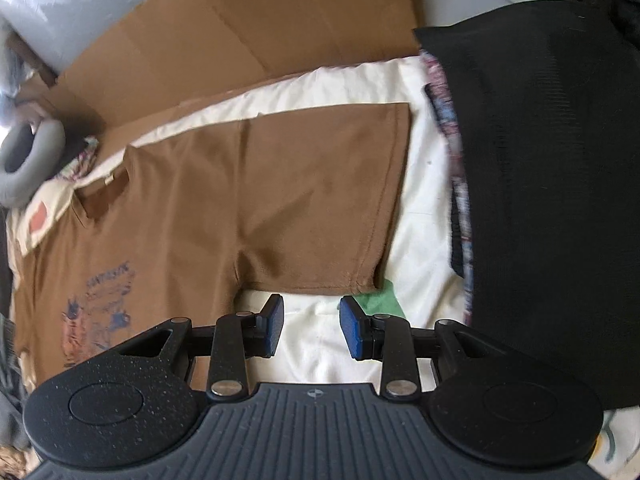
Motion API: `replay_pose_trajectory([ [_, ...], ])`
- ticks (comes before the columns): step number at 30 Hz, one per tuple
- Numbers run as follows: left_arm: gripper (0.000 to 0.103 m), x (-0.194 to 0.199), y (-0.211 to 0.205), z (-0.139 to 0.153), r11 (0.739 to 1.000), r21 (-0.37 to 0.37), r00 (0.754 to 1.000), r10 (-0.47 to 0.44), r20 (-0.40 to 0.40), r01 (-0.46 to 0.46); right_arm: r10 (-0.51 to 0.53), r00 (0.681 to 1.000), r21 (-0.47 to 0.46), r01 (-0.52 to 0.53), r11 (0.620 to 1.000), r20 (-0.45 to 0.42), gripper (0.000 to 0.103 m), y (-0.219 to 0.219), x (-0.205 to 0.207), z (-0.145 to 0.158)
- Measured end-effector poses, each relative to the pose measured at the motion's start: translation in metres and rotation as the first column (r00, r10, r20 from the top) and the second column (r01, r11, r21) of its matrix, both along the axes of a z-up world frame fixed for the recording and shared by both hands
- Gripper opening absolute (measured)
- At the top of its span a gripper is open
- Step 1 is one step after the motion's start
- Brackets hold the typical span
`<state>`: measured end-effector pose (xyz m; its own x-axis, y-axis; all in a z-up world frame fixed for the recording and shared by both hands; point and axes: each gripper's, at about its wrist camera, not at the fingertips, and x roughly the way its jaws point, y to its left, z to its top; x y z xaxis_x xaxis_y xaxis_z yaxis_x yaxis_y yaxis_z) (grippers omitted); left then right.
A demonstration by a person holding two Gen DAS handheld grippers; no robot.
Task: Fold clothes
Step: 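Position both open grippers at the sleeve edge of the T-shirt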
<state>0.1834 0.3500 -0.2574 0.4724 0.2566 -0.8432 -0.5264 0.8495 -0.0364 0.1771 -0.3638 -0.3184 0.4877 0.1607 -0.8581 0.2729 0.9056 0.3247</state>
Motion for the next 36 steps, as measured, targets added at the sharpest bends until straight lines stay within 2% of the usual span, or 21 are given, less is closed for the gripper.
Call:
replay_pose_trajectory([
  [6, 0.047, 0.021, 0.017, -0.043, 0.998, -0.055, 0.999, 0.036, 0.032, -0.035, -0.006, 1.0, -0.055, 0.005, 0.998, -0.021, 0.038, 0.001, 0.017, -0.026],
  [9, 0.047, 0.026, 0.024, -0.059, 0.991, -0.109, 0.995, 0.078, 0.056, -0.072, -0.029, 0.999, -0.082, 0.026, 0.996, -0.032, 0.038, -0.002, 0.021, -0.037],
  [15, 0.049, 0.02, 0.033, -0.078, 0.958, -0.239, 0.976, 0.189, 0.108, -0.159, -0.139, 0.989, -0.039, 0.137, 0.99, -0.041, 0.038, -0.014, 0.015, -0.051],
  [19, 0.051, 0.015, 0.037, -0.081, 0.933, -0.302, 0.961, 0.243, 0.128, -0.195, -0.191, 0.981, 0.005, 0.191, 0.981, -0.045, 0.038, -0.018, 0.008, -0.058],
  [25, 0.052, 0.0, 0.042, -0.078, 0.873, -0.408, 0.913, 0.366, 0.182, -0.269, -0.204, 0.979, 0.031, 0.205, 0.978, -0.021, 0.038, -0.017, 0.01, -0.061],
  [28, 0.046, -0.003, 0.039, -0.071, 0.866, -0.425, 0.903, 0.376, 0.209, -0.263, -0.201, 0.98, 0.032, 0.201, 0.979, -0.01, 0.038, -0.016, 0.011, -0.058],
  [31, 0.046, -0.002, 0.032, -0.06, 0.887, -0.398, 0.905, 0.349, 0.244, -0.235, -0.196, 0.981, 0.037, 0.196, 0.98, 0.003, 0.038, -0.015, 0.013, -0.055],
  [33, 0.047, 0.003, 0.029, -0.061, 0.891, -0.399, 0.913, 0.328, 0.242, -0.214, -0.194, 0.981, 0.042, 0.193, 0.98, 0.009, 0.038, -0.015, 0.013, -0.054],
  [36, 0.047, 0.009, 0.032, -0.076, 0.866, -0.443, 0.911, 0.353, 0.211, -0.233, -0.21, 0.978, 0.053, 0.209, 0.976, 0.0, 0.038, -0.015, 0.013, -0.058],
])
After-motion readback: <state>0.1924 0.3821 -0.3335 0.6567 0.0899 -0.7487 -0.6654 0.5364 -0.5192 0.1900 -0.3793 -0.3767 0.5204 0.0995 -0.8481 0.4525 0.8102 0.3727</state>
